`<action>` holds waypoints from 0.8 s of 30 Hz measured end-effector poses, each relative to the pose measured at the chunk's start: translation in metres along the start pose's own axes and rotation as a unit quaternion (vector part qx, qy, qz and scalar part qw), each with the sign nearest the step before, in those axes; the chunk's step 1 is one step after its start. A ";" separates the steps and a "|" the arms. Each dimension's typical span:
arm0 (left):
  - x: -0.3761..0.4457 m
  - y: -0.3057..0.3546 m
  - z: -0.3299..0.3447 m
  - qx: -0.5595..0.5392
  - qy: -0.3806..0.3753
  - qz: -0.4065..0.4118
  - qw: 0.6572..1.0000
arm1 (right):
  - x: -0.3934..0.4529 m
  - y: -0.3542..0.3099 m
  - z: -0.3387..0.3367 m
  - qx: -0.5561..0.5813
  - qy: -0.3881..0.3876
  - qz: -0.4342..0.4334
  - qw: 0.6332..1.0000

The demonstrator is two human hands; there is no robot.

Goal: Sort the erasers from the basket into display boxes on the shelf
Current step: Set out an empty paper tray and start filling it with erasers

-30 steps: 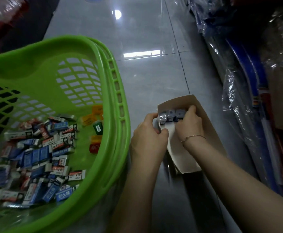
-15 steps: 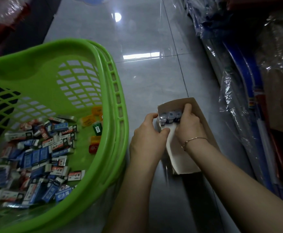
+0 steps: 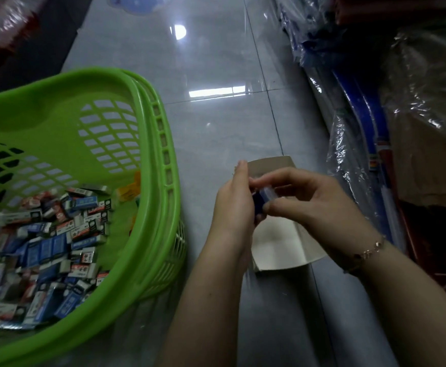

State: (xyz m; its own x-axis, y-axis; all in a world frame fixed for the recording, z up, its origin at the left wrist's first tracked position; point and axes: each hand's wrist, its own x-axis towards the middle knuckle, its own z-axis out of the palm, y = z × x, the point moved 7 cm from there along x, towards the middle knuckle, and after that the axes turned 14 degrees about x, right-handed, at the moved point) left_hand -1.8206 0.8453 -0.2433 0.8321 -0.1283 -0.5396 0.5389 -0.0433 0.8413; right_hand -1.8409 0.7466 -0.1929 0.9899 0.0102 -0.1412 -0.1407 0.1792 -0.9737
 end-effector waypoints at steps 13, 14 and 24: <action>-0.010 0.009 -0.006 0.007 -0.108 0.102 0.989 | -0.014 0.018 -0.034 0.190 0.169 0.036 0.967; -0.009 0.010 -0.008 0.019 -0.095 0.108 0.989 | -0.014 0.021 -0.036 0.214 0.173 0.044 0.960; -0.011 0.016 -0.023 0.263 0.086 0.282 0.919 | 0.007 0.045 -0.032 0.087 0.168 0.096 0.977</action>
State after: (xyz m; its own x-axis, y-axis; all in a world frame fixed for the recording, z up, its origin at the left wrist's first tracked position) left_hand -1.8182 0.8685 -0.2249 0.9923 -0.1206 0.0282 -0.0849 -0.4966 0.8638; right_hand -1.8404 0.7229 -0.2435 0.8807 -0.2587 -0.3968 -0.2889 0.3706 -0.8827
